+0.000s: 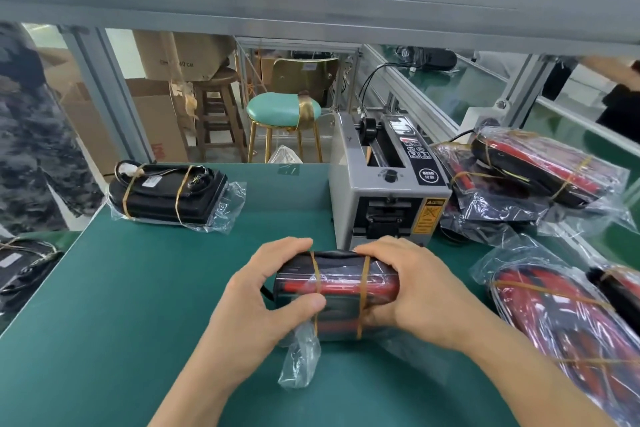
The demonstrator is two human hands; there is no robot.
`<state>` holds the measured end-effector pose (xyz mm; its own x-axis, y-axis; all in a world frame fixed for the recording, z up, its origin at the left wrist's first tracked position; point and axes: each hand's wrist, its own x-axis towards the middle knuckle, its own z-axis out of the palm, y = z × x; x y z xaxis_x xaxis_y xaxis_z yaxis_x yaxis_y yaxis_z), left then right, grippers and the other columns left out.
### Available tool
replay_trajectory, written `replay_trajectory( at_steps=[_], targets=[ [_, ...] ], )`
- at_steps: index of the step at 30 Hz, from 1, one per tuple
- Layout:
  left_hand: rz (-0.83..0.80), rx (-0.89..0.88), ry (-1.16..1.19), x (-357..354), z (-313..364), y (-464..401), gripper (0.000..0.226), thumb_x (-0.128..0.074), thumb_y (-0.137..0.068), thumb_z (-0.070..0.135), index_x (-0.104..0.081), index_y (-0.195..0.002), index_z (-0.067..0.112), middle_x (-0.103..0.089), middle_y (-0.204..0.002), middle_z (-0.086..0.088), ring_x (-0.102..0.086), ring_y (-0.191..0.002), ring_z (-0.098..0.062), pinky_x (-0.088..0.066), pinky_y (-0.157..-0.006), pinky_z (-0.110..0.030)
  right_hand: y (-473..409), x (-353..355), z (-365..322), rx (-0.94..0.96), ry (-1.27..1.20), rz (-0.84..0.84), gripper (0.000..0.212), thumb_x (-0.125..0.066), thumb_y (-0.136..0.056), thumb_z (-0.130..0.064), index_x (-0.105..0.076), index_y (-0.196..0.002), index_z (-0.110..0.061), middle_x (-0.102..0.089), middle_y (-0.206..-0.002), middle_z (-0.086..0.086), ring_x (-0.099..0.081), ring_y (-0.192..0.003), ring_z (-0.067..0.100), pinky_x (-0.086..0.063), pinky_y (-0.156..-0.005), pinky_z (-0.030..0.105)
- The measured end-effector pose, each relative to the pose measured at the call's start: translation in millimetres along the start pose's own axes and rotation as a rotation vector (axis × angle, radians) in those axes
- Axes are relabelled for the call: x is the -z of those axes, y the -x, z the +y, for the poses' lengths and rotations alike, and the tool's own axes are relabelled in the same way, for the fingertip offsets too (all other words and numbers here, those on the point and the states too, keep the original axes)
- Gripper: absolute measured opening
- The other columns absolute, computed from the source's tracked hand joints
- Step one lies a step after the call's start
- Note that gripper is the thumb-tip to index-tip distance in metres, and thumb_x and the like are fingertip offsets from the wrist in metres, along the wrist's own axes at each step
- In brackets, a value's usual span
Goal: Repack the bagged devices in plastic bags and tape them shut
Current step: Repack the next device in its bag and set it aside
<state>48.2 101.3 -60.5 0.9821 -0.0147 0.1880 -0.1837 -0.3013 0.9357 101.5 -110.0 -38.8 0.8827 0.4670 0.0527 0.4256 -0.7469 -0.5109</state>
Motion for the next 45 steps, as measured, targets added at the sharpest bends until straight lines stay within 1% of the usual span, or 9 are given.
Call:
replay_trajectory(
  at_steps=[4, 8, 13, 17, 21, 28, 37, 42, 45],
  targets=[
    [0.165, 0.067, -0.019, -1, -7, 5, 0.057, -0.086, -0.051, 0.045, -0.063, -0.104, 0.045, -0.062, -0.112, 0.026, -0.053, -0.109, 0.007, -0.038, -0.095, -0.021, 11, 6, 4, 0.013, -0.157, -0.004, 0.067, -0.079, -0.061, -0.046, -0.054, -0.123, -0.046, -0.044, -0.124, -0.034, -0.039, -0.12, -0.013, -0.026, -0.105, 0.014],
    [0.397, -0.052, -0.327, -12, -10, 10, 0.056, -0.081, -0.047, 0.063, -0.062, -0.098, 0.049, -0.048, -0.108, 0.026, -0.04, -0.106, -0.001, -0.029, -0.093, -0.026, 21, 3, 20, -0.382, -0.704, 0.544, 0.013, -0.074, -0.082, -0.025, -0.076, -0.082, -0.037, -0.072, -0.088, -0.02, -0.064, -0.085, -0.007, -0.045, -0.069, 0.005],
    [0.403, -0.017, -0.224, -20, -3, 10, 0.047, -0.08, -0.053, 0.045, -0.058, -0.093, 0.051, -0.052, -0.1, 0.029, -0.05, -0.089, 0.011, -0.036, -0.073, -0.003, -7, 1, 22, -0.703, -0.977, 0.56, 0.008, -0.074, -0.082, -0.019, -0.078, -0.09, -0.017, -0.074, -0.077, -0.008, -0.054, -0.06, 0.0, -0.039, -0.061, 0.018],
    [0.39, -0.007, -0.199, -18, -1, 12, 0.043, -0.073, -0.047, 0.054, -0.058, -0.088, 0.052, -0.055, -0.099, 0.03, -0.052, -0.089, 0.013, -0.037, -0.071, -0.012, -28, 2, 13, -0.717, -1.025, 0.578, 0.01, -0.076, -0.08, -0.015, -0.072, -0.077, -0.024, -0.067, -0.067, -0.017, -0.056, -0.06, -0.007, -0.038, -0.055, 0.011],
    [0.374, -0.012, -0.135, -15, -5, 13, 0.051, -0.097, -0.042, 0.033, -0.065, -0.08, 0.045, -0.062, -0.089, 0.023, -0.061, -0.083, 0.005, -0.044, -0.075, -0.005, -37, 4, 9, -0.755, -1.047, 0.616, 0.008, -0.077, -0.079, -0.015, -0.071, -0.078, -0.02, -0.062, -0.065, -0.012, -0.052, -0.053, -0.003, -0.038, -0.05, 0.01],
    [0.418, -0.021, -0.02, -14, -2, 17, 0.05, -0.083, -0.037, 0.055, -0.066, -0.084, 0.048, -0.064, -0.087, 0.02, -0.063, -0.078, 0.002, -0.045, -0.07, -0.002, -49, 1, 2, -0.837, -1.17, 0.77, 0.009, -0.076, -0.08, -0.005, -0.07, -0.085, -0.007, -0.06, -0.073, -0.001, -0.051, -0.054, 0.002, -0.035, -0.034, 0.006],
    [0.381, 0.011, 0.053, -13, 0, 26, 0.055, -0.072, -0.038, 0.058, -0.067, -0.088, 0.036, -0.061, -0.092, 0.021, -0.06, -0.087, 0.005, -0.043, -0.07, 0.002, -55, -3, -1, -0.943, -1.227, 0.754, 0.019, -0.072, -0.079, -0.01, -0.053, -0.074, -0.01, -0.05, -0.07, 0.003, -0.042, -0.058, 0.015, -0.034, -0.052, 0.025],
    [0.29, -0.004, 0.14, -7, -6, 27, 0.037, -0.081, -0.072, 0.005, -0.07, -0.094, 0.033, -0.064, -0.094, 0.016, -0.061, -0.088, 0.006, -0.043, -0.071, 0.001, -18, 15, -17, -0.754, -1.075, 0.528, 0.008, -0.073, -0.08, -0.027, -0.067, -0.076, -0.023, -0.058, -0.066, -0.011, -0.046, -0.068, 0.009, -0.034, -0.063, 0.026],
    [0.31, -0.009, 0.083, -9, 2, 27, 0.038, -0.072, -0.056, 0.047, -0.067, -0.094, 0.046, -0.063, -0.095, 0.018, -0.063, -0.088, 0.002, -0.047, -0.076, -0.008, 3, 21, -43, -0.487, -1.018, 0.47, 0.012, -0.072, -0.075, -0.029, -0.078, -0.083, -0.023, -0.073, -0.091, -0.013, -0.062, -0.087, 0.002, -0.035, -0.079, 0.02]
  ],
)
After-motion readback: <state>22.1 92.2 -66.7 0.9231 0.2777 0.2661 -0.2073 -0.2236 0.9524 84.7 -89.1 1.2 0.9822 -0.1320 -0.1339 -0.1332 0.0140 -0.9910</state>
